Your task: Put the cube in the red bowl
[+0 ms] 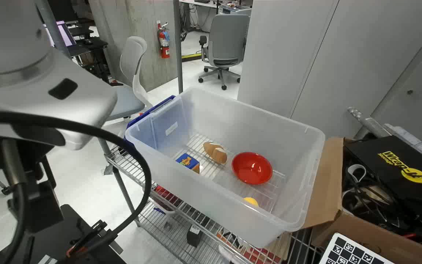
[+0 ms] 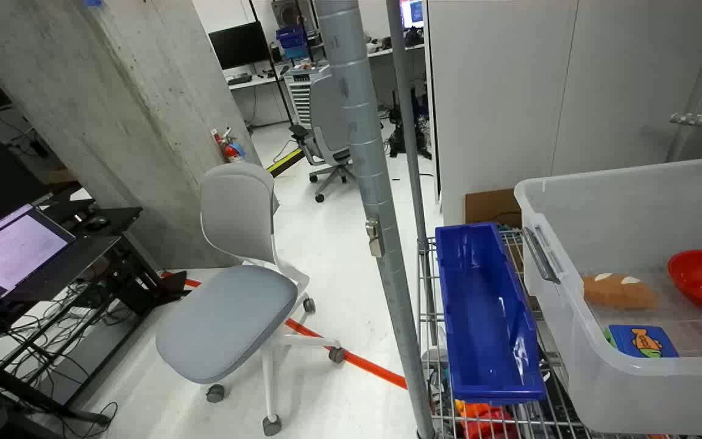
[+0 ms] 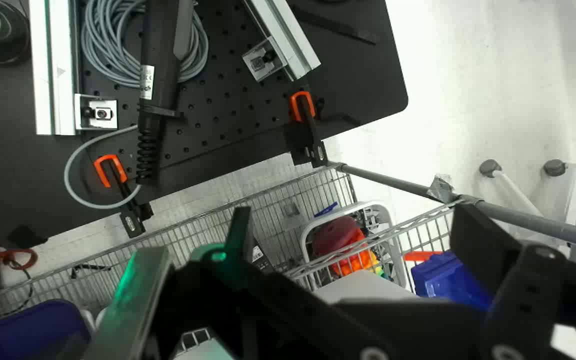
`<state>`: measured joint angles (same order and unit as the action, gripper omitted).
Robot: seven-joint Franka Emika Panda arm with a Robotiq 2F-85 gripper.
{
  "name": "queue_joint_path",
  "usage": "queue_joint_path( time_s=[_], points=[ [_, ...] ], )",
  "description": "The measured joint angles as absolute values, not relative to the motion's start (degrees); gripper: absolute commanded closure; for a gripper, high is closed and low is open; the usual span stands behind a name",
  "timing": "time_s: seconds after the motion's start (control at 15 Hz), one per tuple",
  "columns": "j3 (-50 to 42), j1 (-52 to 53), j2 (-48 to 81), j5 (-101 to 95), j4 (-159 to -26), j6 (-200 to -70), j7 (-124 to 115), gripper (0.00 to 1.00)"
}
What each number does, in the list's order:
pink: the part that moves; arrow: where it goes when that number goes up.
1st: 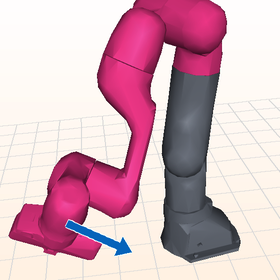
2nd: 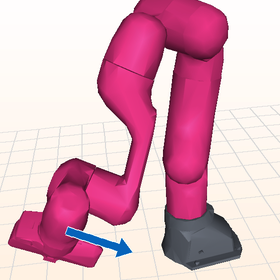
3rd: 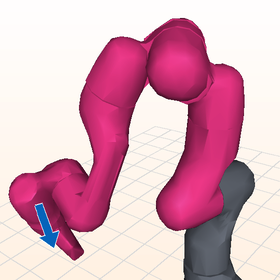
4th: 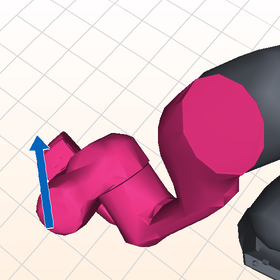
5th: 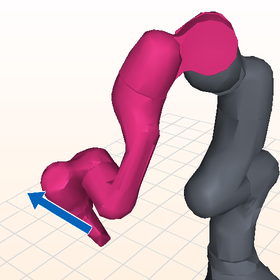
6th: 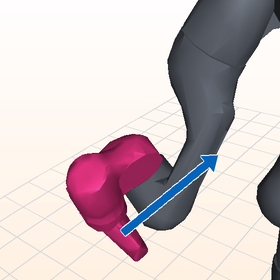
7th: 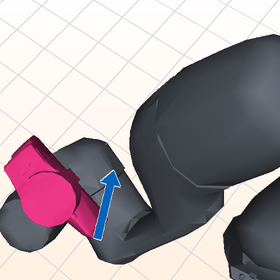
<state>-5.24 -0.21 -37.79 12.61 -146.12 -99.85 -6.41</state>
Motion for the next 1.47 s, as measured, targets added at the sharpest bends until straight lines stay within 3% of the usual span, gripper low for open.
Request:
queue_joint_path(
  time_s=[0.93,1.47],
  points=[
    [-5.1,-0.3,-35.6,12.8,-144.8,-99.7,-6.4,0.0],
    [-0.3,0.8,-13.1,15.2,-126.1,-105.9,-6.8,0.0]
  ],
)
